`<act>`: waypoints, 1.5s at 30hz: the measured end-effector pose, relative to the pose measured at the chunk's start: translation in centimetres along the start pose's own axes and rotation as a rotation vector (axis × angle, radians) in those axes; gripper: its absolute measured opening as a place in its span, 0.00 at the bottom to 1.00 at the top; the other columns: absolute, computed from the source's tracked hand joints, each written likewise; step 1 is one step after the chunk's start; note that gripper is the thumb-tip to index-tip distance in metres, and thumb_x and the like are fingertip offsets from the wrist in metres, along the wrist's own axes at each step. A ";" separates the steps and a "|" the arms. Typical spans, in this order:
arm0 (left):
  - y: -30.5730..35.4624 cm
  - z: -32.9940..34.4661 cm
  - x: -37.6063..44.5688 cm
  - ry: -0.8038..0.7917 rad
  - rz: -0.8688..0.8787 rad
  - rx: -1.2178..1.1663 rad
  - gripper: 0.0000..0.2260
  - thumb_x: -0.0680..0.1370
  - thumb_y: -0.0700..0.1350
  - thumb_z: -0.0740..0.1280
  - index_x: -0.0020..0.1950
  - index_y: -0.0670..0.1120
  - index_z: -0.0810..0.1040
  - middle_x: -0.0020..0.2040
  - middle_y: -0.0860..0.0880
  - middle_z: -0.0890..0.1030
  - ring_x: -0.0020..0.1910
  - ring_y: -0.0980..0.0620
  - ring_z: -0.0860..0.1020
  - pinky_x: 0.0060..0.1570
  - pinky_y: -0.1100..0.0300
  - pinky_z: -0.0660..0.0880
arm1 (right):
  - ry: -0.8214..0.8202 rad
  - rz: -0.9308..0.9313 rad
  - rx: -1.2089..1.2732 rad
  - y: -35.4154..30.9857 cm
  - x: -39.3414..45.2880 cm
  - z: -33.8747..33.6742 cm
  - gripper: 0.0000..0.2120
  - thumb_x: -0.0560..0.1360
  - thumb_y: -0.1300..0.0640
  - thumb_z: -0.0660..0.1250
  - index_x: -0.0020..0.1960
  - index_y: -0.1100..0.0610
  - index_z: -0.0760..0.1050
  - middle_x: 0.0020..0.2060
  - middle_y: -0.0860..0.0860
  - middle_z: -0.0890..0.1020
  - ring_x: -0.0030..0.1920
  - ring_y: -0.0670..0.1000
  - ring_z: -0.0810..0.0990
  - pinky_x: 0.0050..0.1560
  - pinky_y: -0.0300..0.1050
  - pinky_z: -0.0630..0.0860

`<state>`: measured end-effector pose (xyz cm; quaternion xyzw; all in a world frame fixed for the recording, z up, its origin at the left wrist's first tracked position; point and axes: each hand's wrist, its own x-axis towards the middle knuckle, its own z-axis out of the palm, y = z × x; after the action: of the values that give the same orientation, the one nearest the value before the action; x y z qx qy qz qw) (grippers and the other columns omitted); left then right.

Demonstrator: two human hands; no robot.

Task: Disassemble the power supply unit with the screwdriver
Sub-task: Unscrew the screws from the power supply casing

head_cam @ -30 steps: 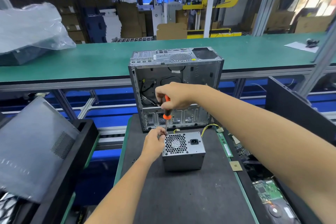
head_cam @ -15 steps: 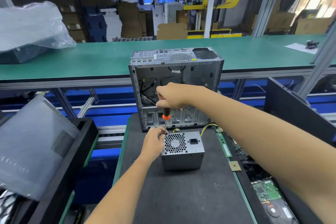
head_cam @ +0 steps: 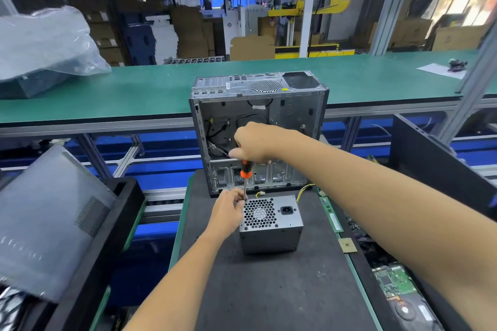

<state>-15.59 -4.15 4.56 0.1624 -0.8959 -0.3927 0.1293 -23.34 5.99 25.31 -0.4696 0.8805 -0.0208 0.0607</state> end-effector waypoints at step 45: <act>0.6 -1.1 0.8 -0.058 0.287 0.447 0.03 0.79 0.39 0.63 0.48 0.46 0.74 0.48 0.51 0.73 0.43 0.51 0.76 0.44 0.59 0.73 | 0.029 0.045 0.353 2.4 -2.8 -0.2 0.06 0.73 0.58 0.68 0.41 0.58 0.72 0.38 0.56 0.83 0.29 0.51 0.84 0.26 0.37 0.73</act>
<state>-16.01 -4.74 5.83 0.0468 -0.9777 -0.1671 0.1187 -23.78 9.59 25.50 -0.4315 0.8743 -0.1804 0.1301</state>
